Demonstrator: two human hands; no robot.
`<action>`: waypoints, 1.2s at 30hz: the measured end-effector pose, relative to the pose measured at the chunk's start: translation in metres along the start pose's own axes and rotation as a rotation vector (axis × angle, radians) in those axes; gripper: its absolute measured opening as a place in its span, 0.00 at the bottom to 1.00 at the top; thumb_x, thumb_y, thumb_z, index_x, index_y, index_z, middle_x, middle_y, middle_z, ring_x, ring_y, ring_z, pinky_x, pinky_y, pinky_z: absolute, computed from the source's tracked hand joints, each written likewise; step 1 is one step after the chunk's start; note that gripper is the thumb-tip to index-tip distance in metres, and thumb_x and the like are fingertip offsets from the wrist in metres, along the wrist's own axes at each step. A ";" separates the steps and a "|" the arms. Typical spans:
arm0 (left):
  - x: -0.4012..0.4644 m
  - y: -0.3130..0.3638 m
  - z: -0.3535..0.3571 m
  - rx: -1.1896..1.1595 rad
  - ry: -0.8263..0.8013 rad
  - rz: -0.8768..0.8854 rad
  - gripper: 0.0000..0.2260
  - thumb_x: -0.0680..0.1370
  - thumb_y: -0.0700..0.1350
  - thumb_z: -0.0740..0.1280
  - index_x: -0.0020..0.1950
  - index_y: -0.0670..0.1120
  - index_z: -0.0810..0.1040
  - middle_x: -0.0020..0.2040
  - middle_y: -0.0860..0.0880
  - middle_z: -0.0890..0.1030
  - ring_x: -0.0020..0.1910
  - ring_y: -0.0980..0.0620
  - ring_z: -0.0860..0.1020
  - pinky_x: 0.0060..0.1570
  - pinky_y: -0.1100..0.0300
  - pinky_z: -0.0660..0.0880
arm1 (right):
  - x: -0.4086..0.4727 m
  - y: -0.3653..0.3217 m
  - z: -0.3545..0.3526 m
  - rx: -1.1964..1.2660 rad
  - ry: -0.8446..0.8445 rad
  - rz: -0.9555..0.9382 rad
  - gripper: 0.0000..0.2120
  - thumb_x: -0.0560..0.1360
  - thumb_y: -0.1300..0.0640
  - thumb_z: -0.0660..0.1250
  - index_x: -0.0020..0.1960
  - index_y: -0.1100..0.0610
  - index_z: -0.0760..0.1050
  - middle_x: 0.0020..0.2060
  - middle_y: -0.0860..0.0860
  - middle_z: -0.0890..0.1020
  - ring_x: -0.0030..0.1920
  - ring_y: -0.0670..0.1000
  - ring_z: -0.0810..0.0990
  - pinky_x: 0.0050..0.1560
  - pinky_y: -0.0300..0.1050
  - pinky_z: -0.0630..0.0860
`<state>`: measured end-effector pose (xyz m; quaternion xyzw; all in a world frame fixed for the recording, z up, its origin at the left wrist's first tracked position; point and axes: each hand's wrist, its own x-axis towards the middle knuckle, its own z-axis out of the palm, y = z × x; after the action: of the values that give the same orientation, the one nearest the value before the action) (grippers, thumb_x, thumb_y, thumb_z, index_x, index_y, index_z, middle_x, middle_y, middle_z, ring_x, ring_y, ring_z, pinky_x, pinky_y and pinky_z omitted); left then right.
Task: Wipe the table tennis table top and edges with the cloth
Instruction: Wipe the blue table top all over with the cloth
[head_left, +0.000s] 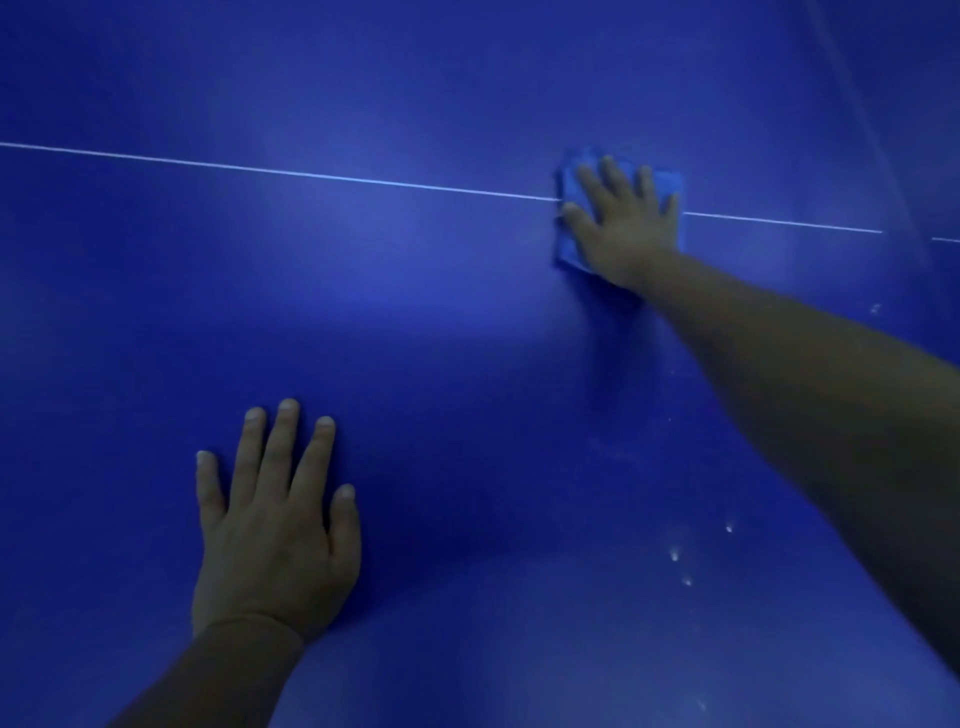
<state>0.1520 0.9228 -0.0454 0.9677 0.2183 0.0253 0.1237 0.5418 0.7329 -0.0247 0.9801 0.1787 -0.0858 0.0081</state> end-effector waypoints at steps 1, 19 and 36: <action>0.000 0.000 -0.001 -0.002 -0.008 0.000 0.29 0.79 0.55 0.53 0.77 0.44 0.67 0.80 0.43 0.62 0.81 0.42 0.54 0.77 0.36 0.45 | -0.009 0.021 0.001 0.025 -0.003 0.038 0.30 0.83 0.35 0.48 0.82 0.42 0.49 0.82 0.45 0.50 0.81 0.59 0.46 0.76 0.69 0.44; -0.001 0.000 -0.003 -0.025 -0.022 0.006 0.29 0.80 0.56 0.51 0.78 0.44 0.66 0.81 0.43 0.60 0.81 0.43 0.52 0.77 0.36 0.44 | -0.082 -0.033 0.022 0.005 0.052 -0.132 0.31 0.80 0.33 0.45 0.82 0.42 0.51 0.82 0.46 0.50 0.81 0.61 0.46 0.74 0.74 0.47; -0.001 -0.001 -0.002 -0.028 -0.024 0.008 0.30 0.79 0.56 0.52 0.78 0.44 0.66 0.81 0.43 0.60 0.81 0.43 0.52 0.77 0.35 0.45 | -0.068 -0.083 0.015 -0.091 0.052 -0.641 0.37 0.75 0.30 0.41 0.81 0.43 0.57 0.81 0.47 0.56 0.81 0.61 0.50 0.74 0.73 0.47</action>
<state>0.1506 0.9239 -0.0440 0.9670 0.2123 0.0172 0.1397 0.4473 0.7866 -0.0265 0.8745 0.4819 -0.0507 0.0199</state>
